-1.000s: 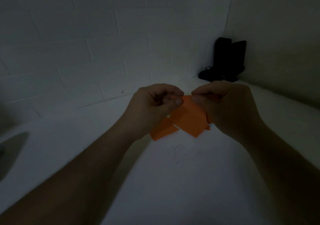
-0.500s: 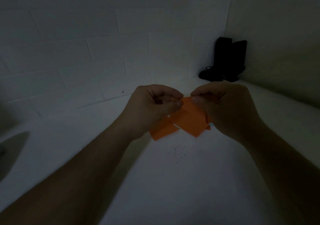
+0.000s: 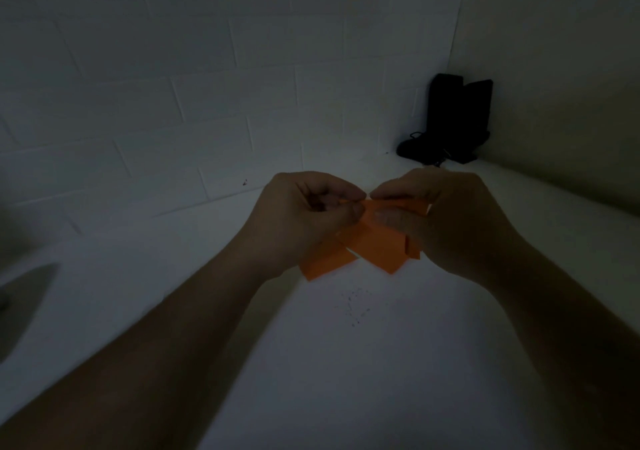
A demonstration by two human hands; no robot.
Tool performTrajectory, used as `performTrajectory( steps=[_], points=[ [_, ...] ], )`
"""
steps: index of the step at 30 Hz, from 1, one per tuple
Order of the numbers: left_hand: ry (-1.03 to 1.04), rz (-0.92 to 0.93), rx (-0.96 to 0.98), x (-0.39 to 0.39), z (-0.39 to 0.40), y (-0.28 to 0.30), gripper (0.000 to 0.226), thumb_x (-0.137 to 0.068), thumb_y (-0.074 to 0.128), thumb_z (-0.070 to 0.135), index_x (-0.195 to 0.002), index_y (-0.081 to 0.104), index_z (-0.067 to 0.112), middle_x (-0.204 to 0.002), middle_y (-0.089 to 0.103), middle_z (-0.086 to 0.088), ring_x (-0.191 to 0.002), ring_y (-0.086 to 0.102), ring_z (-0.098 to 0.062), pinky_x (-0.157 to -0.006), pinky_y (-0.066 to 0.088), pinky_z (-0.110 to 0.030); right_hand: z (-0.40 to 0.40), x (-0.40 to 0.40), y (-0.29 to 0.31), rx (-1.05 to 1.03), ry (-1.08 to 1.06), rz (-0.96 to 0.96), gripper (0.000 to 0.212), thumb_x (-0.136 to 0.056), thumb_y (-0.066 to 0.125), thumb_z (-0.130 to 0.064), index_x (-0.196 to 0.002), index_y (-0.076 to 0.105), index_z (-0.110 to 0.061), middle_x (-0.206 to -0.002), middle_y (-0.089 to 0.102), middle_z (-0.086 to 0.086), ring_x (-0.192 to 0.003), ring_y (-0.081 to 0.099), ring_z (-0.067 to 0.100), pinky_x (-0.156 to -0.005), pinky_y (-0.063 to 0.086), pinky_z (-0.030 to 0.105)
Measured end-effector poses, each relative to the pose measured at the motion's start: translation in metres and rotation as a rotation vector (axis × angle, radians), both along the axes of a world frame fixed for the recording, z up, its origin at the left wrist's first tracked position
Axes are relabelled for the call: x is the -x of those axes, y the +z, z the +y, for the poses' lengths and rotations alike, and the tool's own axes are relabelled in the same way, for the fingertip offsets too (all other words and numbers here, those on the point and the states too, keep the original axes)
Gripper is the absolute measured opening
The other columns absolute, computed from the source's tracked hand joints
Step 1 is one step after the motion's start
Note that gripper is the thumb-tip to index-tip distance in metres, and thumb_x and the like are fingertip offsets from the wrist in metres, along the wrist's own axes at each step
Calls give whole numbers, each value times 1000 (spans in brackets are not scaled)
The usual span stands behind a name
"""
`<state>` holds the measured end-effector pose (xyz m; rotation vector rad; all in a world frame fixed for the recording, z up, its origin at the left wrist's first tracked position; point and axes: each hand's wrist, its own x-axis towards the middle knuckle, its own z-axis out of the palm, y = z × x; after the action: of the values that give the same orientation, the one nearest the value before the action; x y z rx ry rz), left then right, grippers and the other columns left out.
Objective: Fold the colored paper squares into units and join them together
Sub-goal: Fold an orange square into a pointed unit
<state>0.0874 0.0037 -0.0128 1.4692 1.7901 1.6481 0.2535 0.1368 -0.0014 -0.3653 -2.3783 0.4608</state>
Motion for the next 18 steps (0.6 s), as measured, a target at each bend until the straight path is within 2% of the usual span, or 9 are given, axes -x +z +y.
performTrajectory(
  steps=[2,4,8,10,12,14,16,18],
  points=[
    [4,-57,-5,0,1,1,14,-86,80,5,-95,80,16,-84,78,-14,-82,75,-33,-86,59,-54,3,1,-3,88,-16,54,25,-84,77,-27,-107,74,-33,-95,63,-28,-90,57,-17,-79,38,-1],
    [-4,-103,-1,0,1,1,14,-87,78,2,-95,80,14,-83,78,-15,-79,74,-28,-89,58,-55,4,2,-6,150,-27,96,24,-84,78,-25,-102,72,-39,-93,60,-34,-91,55,-23,-78,37,-3],
    [-20,-151,-8,0,1,2,15,-87,78,2,-95,80,14,-84,77,-19,-79,73,-28,-89,59,-53,3,5,-7,235,-20,149,19,-86,78,-23,-98,73,-37,-89,65,-30,-90,61,-14,-78,45,11],
    [-14,-149,-17,-1,1,2,15,-86,78,0,-95,79,12,-83,77,-18,-76,73,-24,-85,61,-46,2,6,-8,286,0,188,21,-84,79,-20,-93,74,-38,-85,70,-25,-89,66,-7,-77,51,18],
    [-10,-157,-27,0,1,2,15,-86,78,-1,-96,78,11,-81,76,-16,-73,73,-20,-80,61,-38,1,7,-7,357,24,216,27,-82,81,-17,-88,72,-42,-84,72,-21,-85,67,-3,-71,56,17],
    [-8,-169,-32,0,1,3,16,-85,78,-1,-96,78,11,-81,76,-16,-72,72,-19,-78,60,-35,0,8,-7,366,25,229,27,-82,81,-18,-84,71,-43,-89,69,-27,-85,65,-7,-67,52,11],
    [-8,-178,-34,0,2,3,16,-85,79,0,-95,78,12,-84,76,-19,-73,72,-21,-81,61,-38,1,8,-7,378,8,248,23,-82,81,-19,-82,72,-41,-88,70,-27,-86,65,-7,-67,50,10],
    [-4,-186,-32,0,3,3,16,-85,79,1,-94,79,14,-85,75,-21,-74,72,-23,-83,60,-45,0,9,-7,401,-2,257,20,-83,81,-21,-83,73,-39,-87,72,-22,-88,66,-5,-72,52,18]
  ],
)
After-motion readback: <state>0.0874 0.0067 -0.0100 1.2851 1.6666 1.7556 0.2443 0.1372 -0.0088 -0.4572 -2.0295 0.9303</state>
